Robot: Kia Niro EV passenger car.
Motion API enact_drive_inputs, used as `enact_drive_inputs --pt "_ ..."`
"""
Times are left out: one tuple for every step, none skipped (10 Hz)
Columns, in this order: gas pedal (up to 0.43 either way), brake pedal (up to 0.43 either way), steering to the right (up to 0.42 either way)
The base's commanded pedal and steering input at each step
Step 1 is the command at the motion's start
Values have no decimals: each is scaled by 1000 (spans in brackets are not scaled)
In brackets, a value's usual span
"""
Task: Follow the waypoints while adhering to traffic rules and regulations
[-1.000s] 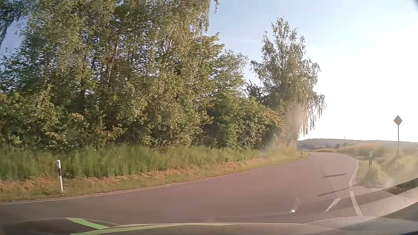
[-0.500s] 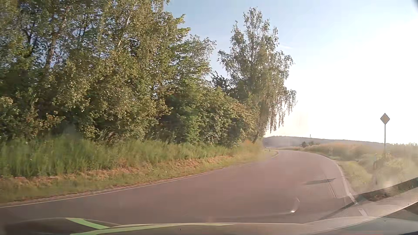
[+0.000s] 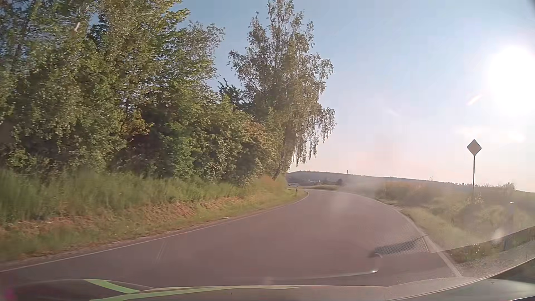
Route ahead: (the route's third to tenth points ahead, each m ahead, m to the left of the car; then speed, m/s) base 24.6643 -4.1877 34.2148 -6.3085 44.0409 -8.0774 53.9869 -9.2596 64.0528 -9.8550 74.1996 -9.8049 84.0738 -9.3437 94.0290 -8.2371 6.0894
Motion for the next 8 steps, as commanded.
enact_drive_inputs --pt "157 0 218" --pt "157 0 207" --pt "157 0 203" --pt "157 0 201" --pt "157 0 198" --pt "169 0 192" --pt "169 0 181" --pt "177 0 166"
